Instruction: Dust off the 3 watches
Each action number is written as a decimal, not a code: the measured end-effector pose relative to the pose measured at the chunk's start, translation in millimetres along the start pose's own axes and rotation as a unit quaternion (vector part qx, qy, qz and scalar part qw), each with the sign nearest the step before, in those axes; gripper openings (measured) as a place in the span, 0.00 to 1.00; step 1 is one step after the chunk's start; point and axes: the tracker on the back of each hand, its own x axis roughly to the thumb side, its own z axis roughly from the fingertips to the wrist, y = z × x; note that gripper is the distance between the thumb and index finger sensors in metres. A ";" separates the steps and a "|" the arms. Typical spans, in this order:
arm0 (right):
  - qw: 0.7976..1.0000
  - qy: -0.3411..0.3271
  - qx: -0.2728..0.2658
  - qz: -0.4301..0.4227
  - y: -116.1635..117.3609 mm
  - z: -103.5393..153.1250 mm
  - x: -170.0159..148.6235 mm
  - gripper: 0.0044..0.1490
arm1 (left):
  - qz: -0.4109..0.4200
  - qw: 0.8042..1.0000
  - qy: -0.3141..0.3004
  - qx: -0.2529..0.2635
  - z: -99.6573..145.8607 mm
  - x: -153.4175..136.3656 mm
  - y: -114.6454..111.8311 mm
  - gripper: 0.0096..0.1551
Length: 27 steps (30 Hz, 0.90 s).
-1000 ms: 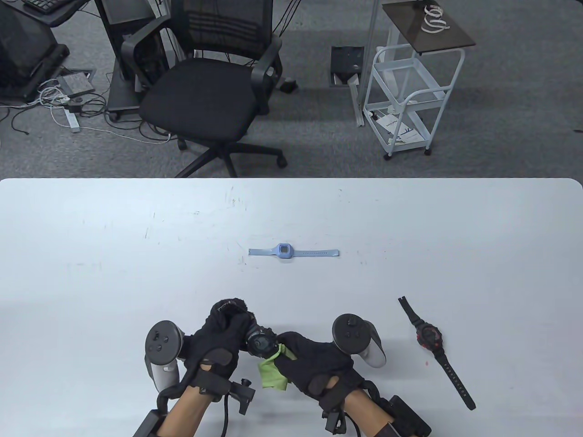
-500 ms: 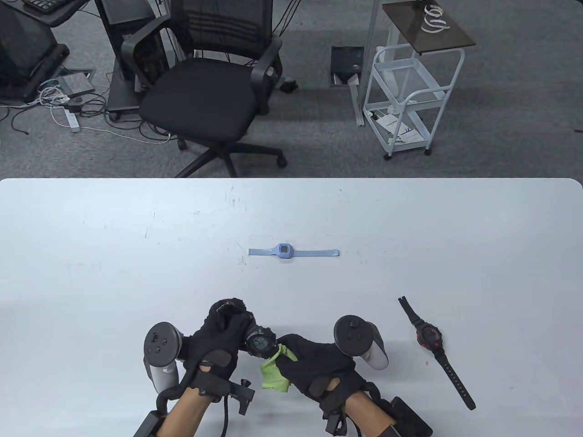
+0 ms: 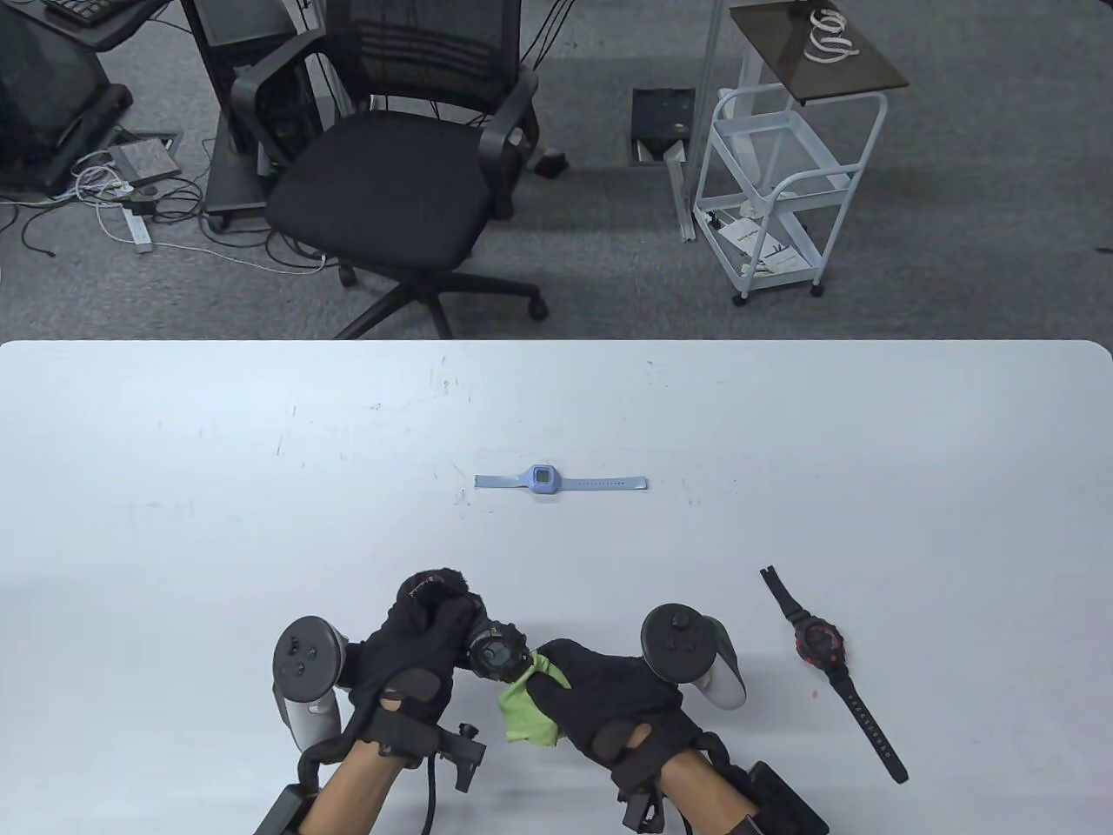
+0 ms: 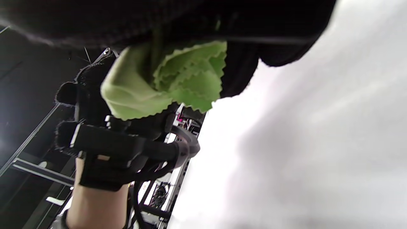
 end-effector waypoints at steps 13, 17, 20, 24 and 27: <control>0.999 0.015 -0.045 0.008 -3.2 3.9 -3.9 0.31 | 0.002 1.000 -0.001 0.002 -0.2 -0.7 1.2 0.25; 1.000 0.007 -0.016 -0.007 -1.4 1.9 -4.7 0.32 | 0.000 1.000 -0.004 0.003 -0.2 -0.3 1.9 0.25; 1.000 0.007 -0.011 -0.003 -1.0 1.5 -4.7 0.32 | -0.004 1.000 -0.005 0.003 -0.4 -0.6 2.1 0.24; 0.999 0.013 -0.029 -0.006 -3.6 3.9 -6.5 0.31 | 0.001 1.000 -0.004 0.005 -0.3 -0.3 2.1 0.25; 1.000 0.017 -0.024 -0.005 -3.8 4.2 -6.3 0.31 | 0.001 1.000 -0.003 0.004 0.0 -0.4 1.4 0.25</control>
